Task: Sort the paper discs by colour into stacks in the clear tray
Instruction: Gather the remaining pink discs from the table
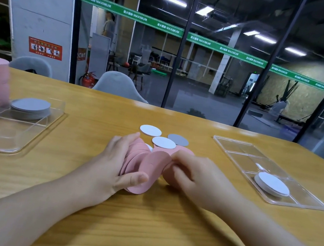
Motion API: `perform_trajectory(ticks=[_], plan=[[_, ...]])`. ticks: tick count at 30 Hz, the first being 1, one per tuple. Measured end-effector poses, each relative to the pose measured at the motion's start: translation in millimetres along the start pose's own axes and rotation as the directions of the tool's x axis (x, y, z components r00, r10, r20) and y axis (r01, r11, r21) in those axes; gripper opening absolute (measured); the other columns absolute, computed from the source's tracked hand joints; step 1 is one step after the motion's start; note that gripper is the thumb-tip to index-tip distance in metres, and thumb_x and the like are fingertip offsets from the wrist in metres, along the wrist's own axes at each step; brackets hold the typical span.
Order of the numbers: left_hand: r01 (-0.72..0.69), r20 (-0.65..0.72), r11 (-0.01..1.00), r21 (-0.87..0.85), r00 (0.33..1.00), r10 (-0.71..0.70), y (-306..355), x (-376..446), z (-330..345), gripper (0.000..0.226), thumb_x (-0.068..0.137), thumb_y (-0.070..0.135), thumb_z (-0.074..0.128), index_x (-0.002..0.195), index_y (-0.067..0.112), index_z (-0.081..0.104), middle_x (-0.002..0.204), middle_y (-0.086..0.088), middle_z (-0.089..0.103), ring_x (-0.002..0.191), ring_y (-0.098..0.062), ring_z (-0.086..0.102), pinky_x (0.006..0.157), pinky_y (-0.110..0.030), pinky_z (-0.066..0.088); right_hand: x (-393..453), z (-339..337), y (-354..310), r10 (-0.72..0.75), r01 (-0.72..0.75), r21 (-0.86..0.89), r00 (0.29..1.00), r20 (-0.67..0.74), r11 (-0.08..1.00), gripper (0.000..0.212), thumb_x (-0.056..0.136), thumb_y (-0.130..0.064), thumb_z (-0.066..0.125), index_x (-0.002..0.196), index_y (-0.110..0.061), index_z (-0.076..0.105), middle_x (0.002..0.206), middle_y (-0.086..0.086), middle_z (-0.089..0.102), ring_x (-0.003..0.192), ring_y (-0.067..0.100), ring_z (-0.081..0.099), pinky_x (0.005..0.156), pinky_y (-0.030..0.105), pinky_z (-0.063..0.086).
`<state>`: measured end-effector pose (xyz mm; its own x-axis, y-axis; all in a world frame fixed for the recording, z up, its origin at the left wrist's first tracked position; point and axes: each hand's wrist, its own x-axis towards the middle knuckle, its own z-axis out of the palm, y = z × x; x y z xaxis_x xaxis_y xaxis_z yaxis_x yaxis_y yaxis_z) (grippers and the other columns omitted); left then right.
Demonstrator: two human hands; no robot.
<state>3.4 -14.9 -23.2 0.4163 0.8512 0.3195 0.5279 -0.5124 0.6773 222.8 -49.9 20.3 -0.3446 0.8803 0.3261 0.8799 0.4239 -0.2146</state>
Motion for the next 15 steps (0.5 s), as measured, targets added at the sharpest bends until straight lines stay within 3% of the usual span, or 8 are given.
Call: perform_trajectory(ticks=[3,7,11,15], plan=[[-0.007,-0.030,0.999,0.038,1.000,0.008,0.3,0.4,2.5,0.100,0.060,0.075,0.039,0.146,0.037,0.006,0.129,0.022,0.021,0.109,0.012,0.030,0.082,0.008,0.020,0.1,0.2,-2.7,0.003,-0.005,0.035,0.999,0.050,0.999,0.017,0.091,-0.024,0.041,0.104,-0.031,0.049,0.098,-0.011,0.063,0.088,0.014,0.057,0.078,0.038,0.048],[-0.003,-0.045,0.999,0.035,0.999,0.004,1.2,-0.2,3.5,0.082,0.081,0.054,0.052,0.146,0.036,0.007,0.131,0.020,0.021,0.111,0.008,0.032,0.088,-0.004,0.024,-1.0,-2.0,3.5,0.084,-0.086,0.089,0.996,0.026,0.992,0.013,0.093,-0.020,0.043,0.103,-0.028,0.041,0.102,-0.009,0.054,0.089,0.009,0.050,0.078,0.028,0.042],[-0.015,-0.038,0.999,0.038,0.999,0.017,0.0,0.2,3.2,0.083,0.079,0.056,0.050,0.146,0.036,0.007,0.131,0.020,0.021,0.110,0.010,0.031,0.084,0.003,0.024,-0.5,6.4,10.3,0.129,-0.122,0.259,0.992,-0.011,0.958,0.012,0.094,-0.015,0.045,0.093,-0.027,0.041,0.094,-0.007,0.053,0.085,0.008,0.048,0.072,0.022,0.039],[-0.002,-0.028,1.000,0.031,1.000,0.003,1.2,0.4,2.3,0.093,0.072,0.076,0.046,0.146,0.037,0.006,0.133,0.019,0.021,0.114,0.009,0.031,0.086,0.001,0.024,3.4,15.0,1.1,0.113,-0.056,0.431,0.988,-0.107,0.900,0.016,0.097,-0.015,0.044,0.092,-0.030,0.045,0.103,-0.018,0.055,0.099,-0.005,0.048,0.079,0.008,0.035]])
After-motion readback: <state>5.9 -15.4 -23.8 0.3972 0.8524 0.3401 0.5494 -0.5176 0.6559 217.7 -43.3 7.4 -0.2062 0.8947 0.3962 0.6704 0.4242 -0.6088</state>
